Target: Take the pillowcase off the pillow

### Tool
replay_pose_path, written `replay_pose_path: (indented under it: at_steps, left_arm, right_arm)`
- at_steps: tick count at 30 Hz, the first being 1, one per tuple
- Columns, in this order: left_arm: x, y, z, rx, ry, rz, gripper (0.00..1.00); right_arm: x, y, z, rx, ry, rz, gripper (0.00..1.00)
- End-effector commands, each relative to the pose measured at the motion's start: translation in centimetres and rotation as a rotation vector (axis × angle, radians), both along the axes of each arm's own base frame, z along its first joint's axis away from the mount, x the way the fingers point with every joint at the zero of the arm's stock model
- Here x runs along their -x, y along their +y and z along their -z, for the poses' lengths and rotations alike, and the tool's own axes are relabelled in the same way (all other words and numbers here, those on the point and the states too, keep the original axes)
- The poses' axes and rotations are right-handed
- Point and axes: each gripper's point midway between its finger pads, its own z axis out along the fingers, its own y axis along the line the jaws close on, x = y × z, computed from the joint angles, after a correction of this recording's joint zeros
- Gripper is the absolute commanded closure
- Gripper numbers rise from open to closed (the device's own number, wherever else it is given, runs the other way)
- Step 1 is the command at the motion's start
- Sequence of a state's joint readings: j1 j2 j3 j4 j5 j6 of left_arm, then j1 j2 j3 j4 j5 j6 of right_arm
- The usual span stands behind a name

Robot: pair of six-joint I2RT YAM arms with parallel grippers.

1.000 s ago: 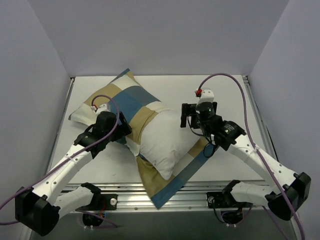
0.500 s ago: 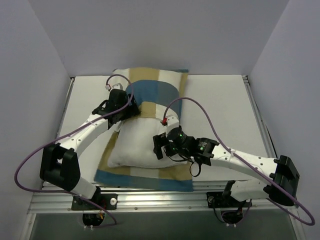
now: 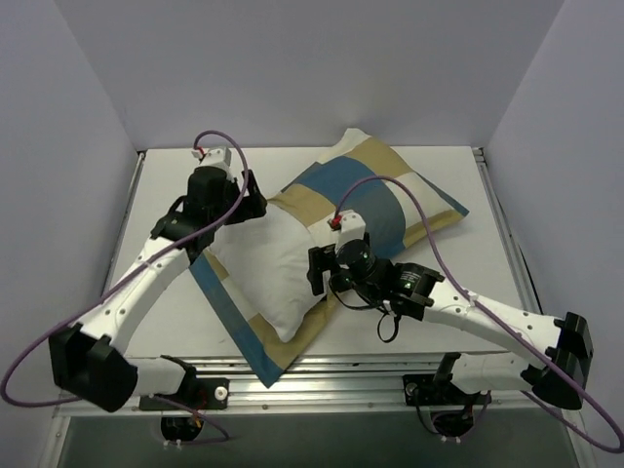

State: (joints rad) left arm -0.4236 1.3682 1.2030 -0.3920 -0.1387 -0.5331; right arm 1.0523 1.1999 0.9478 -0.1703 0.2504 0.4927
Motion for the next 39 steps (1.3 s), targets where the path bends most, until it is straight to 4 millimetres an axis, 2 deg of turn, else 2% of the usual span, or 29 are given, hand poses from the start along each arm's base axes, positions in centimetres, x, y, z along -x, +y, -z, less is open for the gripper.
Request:
replay_pose_path:
  at_steps: [1, 2, 3, 4, 5, 6, 7, 10, 15, 18, 21, 22, 25, 26, 28, 29, 31, 32, 33, 36, 38, 39]
  left_arm:
    - [2.8, 1.2, -5.7, -0.053, -0.158, 0.08, 0.06]
    - [3.6, 0.8, -5.9, -0.06, -0.169, 0.115, 0.06]
    - [4.9, -0.7, -6.2, -0.063, -0.187, 0.183, 0.06]
    - [6.1, -1.3, -6.9, -0.094, -0.233, 0.239, 0.06]
    - [7.0, -2.1, -6.1, -0.125, -0.238, 0.287, 0.06]
    - [8.5, -4.3, -6.2, -0.145, -0.274, 0.364, 0.06]
    - [9.2, -4.9, -5.9, -0.196, -0.302, 0.411, 0.06]
    - [10.5, -6.9, -3.4, -0.294, -0.297, 0.486, 0.06]
    - [10.3, -8.3, 0.2, -0.346, -0.263, 0.507, 0.06]
    - [9.7, -8.3, 3.7, -0.382, -0.19, 0.471, 0.06]
    - [9.9, -8.6, 5.9, -0.345, -0.141, 0.452, 0.05]
    - [10.3, -8.4, 7.6, -0.331, -0.093, 0.43, 0.06]
    - [10.9, -8.0, 9.8, -0.295, -0.04, 0.389, 0.25]
    - [11.0, -8.0, 10.2, -0.285, -0.034, 0.383, 0.4]
    - [11.3, -8.2, 10.8, -0.255, -0.024, 0.381, 0.53]
    - [11.4, -8.1, 11.1, -0.253, -0.018, 0.382, 0.66]
    - [11.5, -8.1, 11.3, -0.247, -0.011, 0.38, 0.8]
    - [11.5, -8.2, 11.1, -0.244, -0.014, 0.379, 0.95]
    - [11.5, -8.1, 10.9, -0.243, -0.014, 0.379, 0.97]
    - [11.4, -8.1, 9.4, -0.226, -0.038, 0.368, 0.98]
    - [11.3, -8.2, 8.5, -0.215, -0.052, 0.366, 0.98]
    - [11.3, -8.3, 7.8, -0.211, -0.054, 0.368, 0.98]
  right_arm:
    - [-3.5, -3.7, -4.0, -0.015, -0.097, 0.149, 0.17]
    - [-4.1, -4.6, -4.2, -0.019, -0.099, 0.178, 0.17]
    - [-5.4, -6.1, -4.3, -0.021, -0.1, 0.232, 0.17]
    - [-5.8, -6.5, -4.3, -0.032, -0.096, 0.234, 0.17]
    - [-6.2, -6.9, -4.3, -0.029, -0.098, 0.237, 0.17]
    - [-6.9, -7.7, -4.3, -0.032, -0.099, 0.259, 0.17]
    - [-7.1, -7.8, -4.2, -0.034, -0.092, 0.255, 0.17]
    - [-7.6, -8.3, -3.9, -0.024, -0.091, 0.264, 0.17]
    - [-7.4, -8.0, -3.6, -0.045, -0.092, 0.242, 0.17]
    - [-7.2, -7.5, -3.1, -0.059, -0.09, 0.21, 0.17]
    - [-7.2, -6.9, -2.7, -0.045, -0.094, 0.168, 0.18]
    - [-7.4, -6.9, -2.5, -0.035, -0.094, 0.165, 0.17]
    - [-7.6, -6.0, -2.2, -0.031, -0.095, 0.145, 0.18]
    - [-7.6, -5.6, -2.1, -0.03, -0.095, 0.134, 0.18]
    - [-7.6, -4.4, -1.6, -0.025, -0.099, 0.112, 0.18]
    - [-7.4, -3.9, -1.3, -0.019, -0.096, 0.1, 0.18]
    - [-6.9, -2.6, -0.2, 0.007, -0.08, 0.063, 0.17]
    - [-6.9, -2.4, 0.0, 0.017, -0.083, 0.069, 0.17]
    - [-6.7, -1.8, 0.1, 0.018, -0.082, 0.062, 0.17]
    - [-6.7, -1.3, 0.8, 0.031, -0.072, 0.062, 0.17]
    - [-7.1, -1.4, 1.3, 0.044, -0.068, 0.087, 0.17]
    - [-7.8, -2.1, 1.4, 0.065, -0.087, 0.144, 0.19]
